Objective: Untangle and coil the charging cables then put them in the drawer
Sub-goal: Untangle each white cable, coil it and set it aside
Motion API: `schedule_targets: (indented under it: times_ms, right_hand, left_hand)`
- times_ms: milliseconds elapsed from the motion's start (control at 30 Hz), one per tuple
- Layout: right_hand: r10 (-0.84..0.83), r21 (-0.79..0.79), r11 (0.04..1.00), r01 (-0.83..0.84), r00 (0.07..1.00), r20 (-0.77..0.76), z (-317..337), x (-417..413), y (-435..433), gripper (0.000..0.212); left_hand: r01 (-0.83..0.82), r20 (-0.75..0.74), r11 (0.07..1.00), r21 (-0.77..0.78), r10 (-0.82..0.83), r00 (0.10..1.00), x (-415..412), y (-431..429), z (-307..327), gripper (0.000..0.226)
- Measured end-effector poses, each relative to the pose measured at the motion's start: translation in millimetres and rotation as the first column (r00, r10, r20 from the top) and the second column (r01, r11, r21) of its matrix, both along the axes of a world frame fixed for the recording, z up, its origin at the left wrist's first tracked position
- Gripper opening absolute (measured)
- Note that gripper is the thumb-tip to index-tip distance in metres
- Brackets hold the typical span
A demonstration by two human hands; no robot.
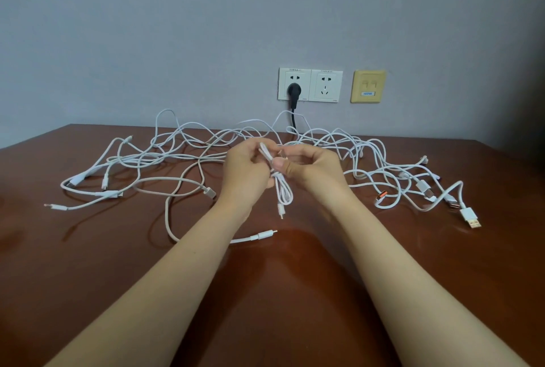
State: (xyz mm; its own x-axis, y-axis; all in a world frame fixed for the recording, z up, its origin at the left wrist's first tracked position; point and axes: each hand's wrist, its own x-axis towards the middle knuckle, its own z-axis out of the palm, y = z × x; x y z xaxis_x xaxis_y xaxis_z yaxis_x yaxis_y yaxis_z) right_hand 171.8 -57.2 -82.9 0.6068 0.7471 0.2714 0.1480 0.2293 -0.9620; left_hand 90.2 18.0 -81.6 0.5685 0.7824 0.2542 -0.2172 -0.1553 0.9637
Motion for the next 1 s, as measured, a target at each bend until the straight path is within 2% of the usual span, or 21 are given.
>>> schedule_targets:
  times_ms: [133, 367, 467, 533, 600, 733, 900, 1000]
  right_hand:
    - [-0.042, -0.003, 0.999, 0.042, 0.999, 0.017, 2, -4, 2, 0.018]
    - [-0.299, -0.014, 0.954, 0.299, 0.953, -0.042, -8, 1, 11, 0.012]
    - [-0.330, 0.000, 0.944, 0.330, 0.943, -0.041, -7, 0, 9, 0.015]
    - [-0.335, 0.033, 0.942, 0.334, 0.941, 0.042, -5, -3, 8, 0.018]
    - [-0.315, 0.052, 0.949, 0.310, 0.930, 0.191, -4, -10, 6, 0.019]
    - [-0.292, 0.031, 0.951, 0.307, 0.864, 0.409, -4, -18, 3, 0.023]
    - [-0.291, 0.024, 0.953, 0.303, 0.886, 0.361, -3, -16, -1, 0.009]
    - [-0.267, 0.017, 0.957, 0.289, 0.859, 0.437, -5, -16, 0, 0.019]
  left_hand:
    - [-0.016, -0.024, 0.999, 0.028, 0.017, 1.000, -1, 1, 2, 0.035]
    - [0.089, -0.059, 0.991, 0.101, -0.083, 0.995, 5, 1, -2, 0.016]
    - [0.019, -0.038, 0.990, 0.138, -0.013, 0.999, 3, 5, -2, 0.018]
    - [-0.054, -0.031, 0.987, 0.150, 0.060, 0.998, 1, 7, -2, 0.017]
    - [-0.090, -0.023, 0.985, 0.148, 0.094, 0.995, -1, 10, -3, 0.017]
    - [-0.135, -0.054, 0.983, 0.123, 0.142, 0.988, -3, 16, -4, 0.018]
    - [-0.115, -0.024, 0.993, 0.008, 0.115, 0.993, -4, 15, -1, 0.030]
    - [-0.117, -0.018, 0.993, -0.006, 0.117, 0.993, -5, 15, -1, 0.028]
